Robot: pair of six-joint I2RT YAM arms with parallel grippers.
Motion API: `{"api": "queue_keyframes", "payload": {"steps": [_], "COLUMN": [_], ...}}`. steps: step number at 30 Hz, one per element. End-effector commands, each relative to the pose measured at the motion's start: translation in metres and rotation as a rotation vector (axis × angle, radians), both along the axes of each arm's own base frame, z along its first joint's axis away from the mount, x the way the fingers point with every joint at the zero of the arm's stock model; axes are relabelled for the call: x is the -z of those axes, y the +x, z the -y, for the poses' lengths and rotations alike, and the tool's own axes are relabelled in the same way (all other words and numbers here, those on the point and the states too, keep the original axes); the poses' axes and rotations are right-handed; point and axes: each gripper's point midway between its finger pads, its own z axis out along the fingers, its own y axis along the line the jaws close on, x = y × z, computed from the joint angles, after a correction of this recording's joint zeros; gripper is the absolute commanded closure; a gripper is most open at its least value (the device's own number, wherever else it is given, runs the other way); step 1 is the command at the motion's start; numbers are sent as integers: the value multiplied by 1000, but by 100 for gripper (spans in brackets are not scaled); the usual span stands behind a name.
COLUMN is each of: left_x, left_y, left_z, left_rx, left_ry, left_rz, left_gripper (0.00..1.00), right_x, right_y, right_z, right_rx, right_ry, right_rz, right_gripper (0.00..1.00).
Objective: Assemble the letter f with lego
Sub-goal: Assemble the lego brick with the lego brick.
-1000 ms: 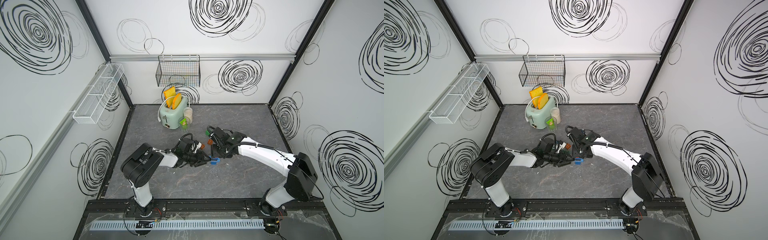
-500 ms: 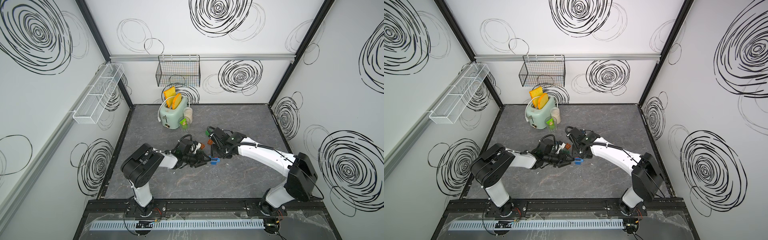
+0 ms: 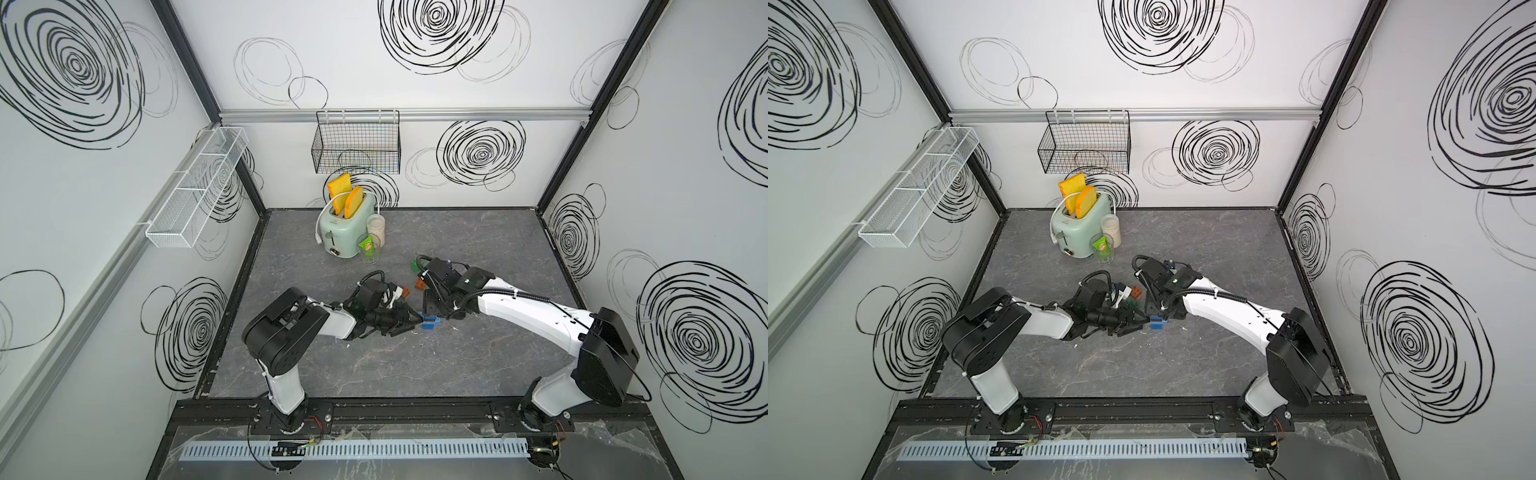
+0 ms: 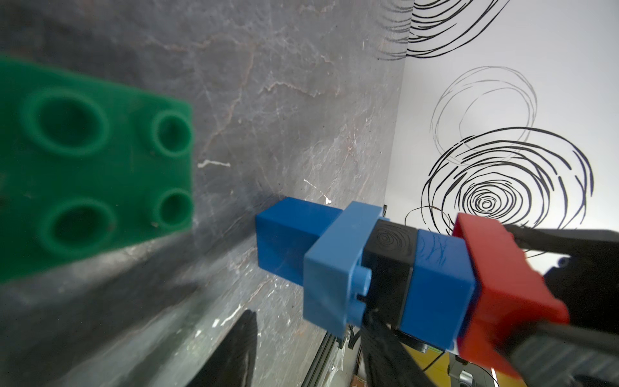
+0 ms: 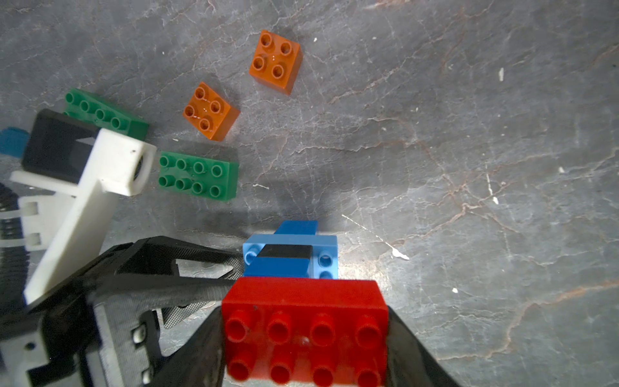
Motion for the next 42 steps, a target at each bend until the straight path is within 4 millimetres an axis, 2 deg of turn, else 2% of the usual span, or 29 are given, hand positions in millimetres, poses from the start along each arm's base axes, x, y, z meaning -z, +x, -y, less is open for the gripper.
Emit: {"api": "queue_keyframes", "payload": {"steps": [1, 19, 42], "left_x": [16, 16, 13], "left_y": [-8, -4, -2], "left_z": [-6, -5, -5], "left_rx": [-21, -36, -19], "left_ry": [45, 46, 67], "left_rz": [-49, -41, -8], "left_gripper": [46, 46, 46], "right_x": [19, 39, 74], "right_y": [-18, -24, -39], "right_z": [24, 38, 41], "right_rx": [9, -45, -80], "right_ry": [-101, -180, -288], "right_rz": [-71, -141, -228], "right_gripper": [41, 44, 46]}}
